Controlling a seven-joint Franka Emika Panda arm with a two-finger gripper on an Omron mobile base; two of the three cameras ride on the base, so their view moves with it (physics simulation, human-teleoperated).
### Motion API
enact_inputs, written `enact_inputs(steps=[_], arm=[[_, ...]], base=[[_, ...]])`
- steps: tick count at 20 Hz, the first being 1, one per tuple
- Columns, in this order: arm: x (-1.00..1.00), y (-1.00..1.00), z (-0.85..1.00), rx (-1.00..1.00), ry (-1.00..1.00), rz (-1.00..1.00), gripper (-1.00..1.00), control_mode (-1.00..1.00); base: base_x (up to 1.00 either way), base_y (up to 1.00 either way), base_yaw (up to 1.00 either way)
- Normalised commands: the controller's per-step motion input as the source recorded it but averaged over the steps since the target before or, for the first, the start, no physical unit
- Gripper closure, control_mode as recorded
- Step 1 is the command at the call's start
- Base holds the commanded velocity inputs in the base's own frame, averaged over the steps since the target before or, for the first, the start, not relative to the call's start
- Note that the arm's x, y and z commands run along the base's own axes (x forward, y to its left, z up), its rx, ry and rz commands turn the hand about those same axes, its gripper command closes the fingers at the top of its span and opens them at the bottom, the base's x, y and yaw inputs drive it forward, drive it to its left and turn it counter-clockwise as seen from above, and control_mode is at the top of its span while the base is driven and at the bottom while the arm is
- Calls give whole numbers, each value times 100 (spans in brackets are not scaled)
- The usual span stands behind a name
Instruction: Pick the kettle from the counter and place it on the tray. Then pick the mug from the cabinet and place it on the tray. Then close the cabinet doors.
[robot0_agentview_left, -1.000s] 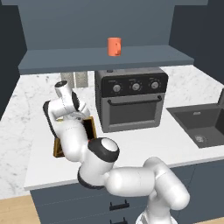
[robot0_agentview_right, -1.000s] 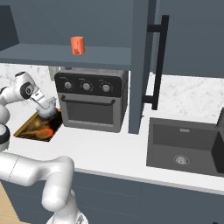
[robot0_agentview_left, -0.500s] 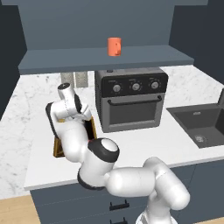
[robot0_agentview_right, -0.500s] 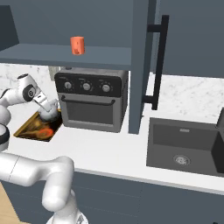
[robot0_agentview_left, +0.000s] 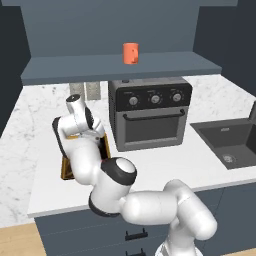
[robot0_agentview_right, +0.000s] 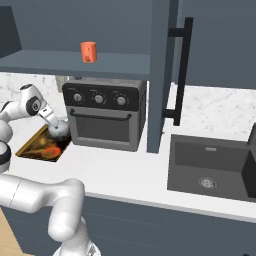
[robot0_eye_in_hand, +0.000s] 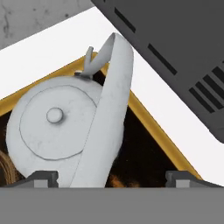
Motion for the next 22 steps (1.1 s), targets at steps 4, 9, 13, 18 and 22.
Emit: enact_inputs(steps=[4,9,13,18,22], arm=[[-9,0,20,0,0,-7,-100,-100],[-8,0,33,3,0,-6,-100,-100],[-26,0,30,3,-1,-1,-100,-100],[-61,0,9,0,-14,0,-100,-100],[-91,-9,19,0,-27,0,-100,-100]], base=[[0,0,0],[0,0,0],[0,0,0],[0,0,0],[0,0,0]])
